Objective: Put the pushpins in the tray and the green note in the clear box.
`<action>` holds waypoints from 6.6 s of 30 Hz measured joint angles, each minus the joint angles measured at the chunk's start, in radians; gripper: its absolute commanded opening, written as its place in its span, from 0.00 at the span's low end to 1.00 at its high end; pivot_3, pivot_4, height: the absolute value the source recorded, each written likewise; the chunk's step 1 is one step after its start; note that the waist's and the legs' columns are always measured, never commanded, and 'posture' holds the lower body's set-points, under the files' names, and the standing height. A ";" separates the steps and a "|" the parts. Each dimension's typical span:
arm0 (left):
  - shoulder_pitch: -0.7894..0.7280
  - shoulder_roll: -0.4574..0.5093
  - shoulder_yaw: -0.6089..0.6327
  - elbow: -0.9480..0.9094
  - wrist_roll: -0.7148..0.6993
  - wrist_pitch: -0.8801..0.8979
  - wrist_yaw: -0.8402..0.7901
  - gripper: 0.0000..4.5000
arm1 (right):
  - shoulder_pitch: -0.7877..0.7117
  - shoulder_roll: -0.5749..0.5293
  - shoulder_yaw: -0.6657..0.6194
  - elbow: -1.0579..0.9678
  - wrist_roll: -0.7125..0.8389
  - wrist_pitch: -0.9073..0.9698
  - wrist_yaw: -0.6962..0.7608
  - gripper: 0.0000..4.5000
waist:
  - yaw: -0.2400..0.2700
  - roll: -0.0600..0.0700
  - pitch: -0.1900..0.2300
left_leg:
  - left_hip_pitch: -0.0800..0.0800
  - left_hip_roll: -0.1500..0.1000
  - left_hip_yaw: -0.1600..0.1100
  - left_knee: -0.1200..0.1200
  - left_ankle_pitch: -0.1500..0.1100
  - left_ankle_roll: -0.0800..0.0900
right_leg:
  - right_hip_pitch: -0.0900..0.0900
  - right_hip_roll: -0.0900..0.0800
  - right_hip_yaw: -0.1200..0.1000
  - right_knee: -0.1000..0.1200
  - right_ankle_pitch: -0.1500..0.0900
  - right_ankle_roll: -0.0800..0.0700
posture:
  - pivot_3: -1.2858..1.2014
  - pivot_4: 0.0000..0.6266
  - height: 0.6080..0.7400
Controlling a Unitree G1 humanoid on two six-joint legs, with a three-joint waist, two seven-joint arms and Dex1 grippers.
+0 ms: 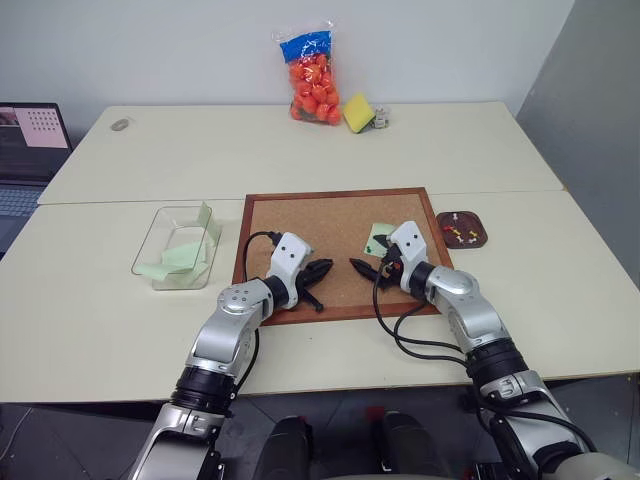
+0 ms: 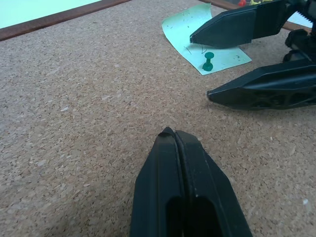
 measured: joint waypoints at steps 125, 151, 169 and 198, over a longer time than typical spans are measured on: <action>-0.210 0.139 -0.175 0.219 0.407 -0.890 -0.059 0.00 | 0.036 -0.131 -0.039 -0.509 0.314 0.420 0.198 0.00 | -0.003 -0.001 0.001 | -0.010 0.000 0.004 -0.001 0.000 0.000 | -0.016 0.001 0.003 0.006 0.003 -0.005 | 0.52 0.24 1.00; -0.251 0.189 -0.207 0.292 0.596 -1.079 0.082 0.00 | -0.035 -0.130 -0.098 -0.418 0.315 0.394 0.153 0.00 | -0.003 -0.001 0.001 | -0.010 0.000 0.004 0.000 0.000 0.000 | -0.016 0.001 0.003 0.008 0.003 -0.006 | 0.52 0.24 1.00; -0.174 0.070 -0.171 0.156 0.257 -0.725 -0.092 0.00 | -0.027 -0.139 -0.137 -0.327 0.190 0.295 -0.020 0.00 | -0.005 -0.001 0.001 | -0.010 0.000 0.004 0.009 0.000 0.000 | -0.016 0.001 0.003 0.018 0.003 -0.006 | 0.52 0.24 1.00; -0.113 0.013 -0.129 -0.151 0.004 -0.071 -0.130 0.00 | -0.225 -0.160 -0.288 0.307 0.013 0.067 -0.323 0.46 | -0.023 -0.001 0.001 | -0.008 0.000 0.007 0.008 0.000 0.000 | -0.016 0.001 0.006 0.019 0.003 -0.006 | 0.52 0.24 1.00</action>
